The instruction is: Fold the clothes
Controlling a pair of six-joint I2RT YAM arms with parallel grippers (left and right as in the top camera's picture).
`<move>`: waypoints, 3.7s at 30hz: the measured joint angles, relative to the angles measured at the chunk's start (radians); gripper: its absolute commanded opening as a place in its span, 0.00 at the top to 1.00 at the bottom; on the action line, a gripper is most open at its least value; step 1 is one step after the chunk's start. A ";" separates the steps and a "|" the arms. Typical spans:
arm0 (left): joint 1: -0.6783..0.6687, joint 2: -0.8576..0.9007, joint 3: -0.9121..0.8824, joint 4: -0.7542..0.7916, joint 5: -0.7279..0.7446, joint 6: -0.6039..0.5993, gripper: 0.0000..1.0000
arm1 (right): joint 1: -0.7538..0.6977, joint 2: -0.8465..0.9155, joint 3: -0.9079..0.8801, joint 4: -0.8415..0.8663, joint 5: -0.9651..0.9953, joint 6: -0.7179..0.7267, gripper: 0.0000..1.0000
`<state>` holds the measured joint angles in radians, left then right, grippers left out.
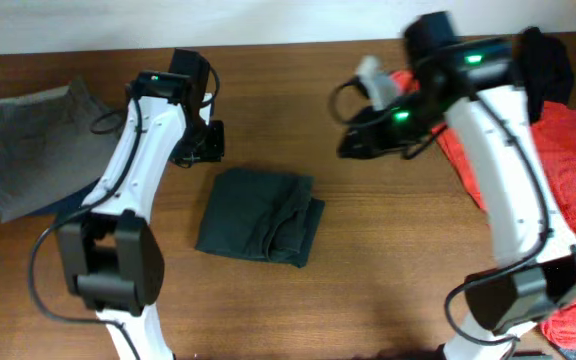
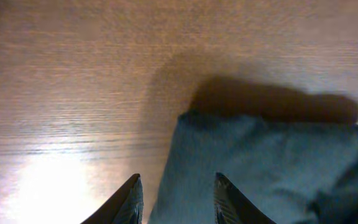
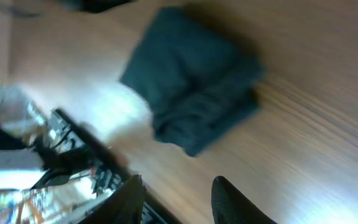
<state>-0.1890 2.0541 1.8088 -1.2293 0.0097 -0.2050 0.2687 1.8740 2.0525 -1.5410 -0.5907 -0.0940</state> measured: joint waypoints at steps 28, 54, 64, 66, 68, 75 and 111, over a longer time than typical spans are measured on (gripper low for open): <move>0.000 0.143 0.000 -0.011 0.000 0.000 0.62 | 0.216 0.434 -0.179 0.124 -0.024 0.009 0.60; 0.000 0.143 0.000 -0.125 0.000 0.003 0.71 | 0.142 0.365 -0.370 0.201 0.731 0.280 0.62; 0.000 0.144 0.112 0.000 0.050 0.023 0.60 | 0.133 0.216 -0.253 0.215 0.894 0.322 0.54; 0.000 0.144 0.146 0.088 0.097 0.045 0.59 | 0.133 0.134 -0.233 0.214 0.873 0.326 0.54; 0.000 0.144 0.152 0.163 0.136 0.056 0.59 | 0.133 0.072 -0.220 0.206 0.828 0.327 0.55; -0.035 0.153 0.152 0.277 0.210 0.079 0.59 | 0.135 0.035 -0.249 0.185 0.581 0.330 0.55; -0.231 0.294 0.153 -0.304 0.227 0.138 0.84 | 0.140 0.046 -0.783 0.654 1.020 0.330 0.54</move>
<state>-0.4202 2.3478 1.9621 -1.5330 0.2367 -0.0673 0.4084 1.9202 1.2694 -0.8867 0.4290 0.2359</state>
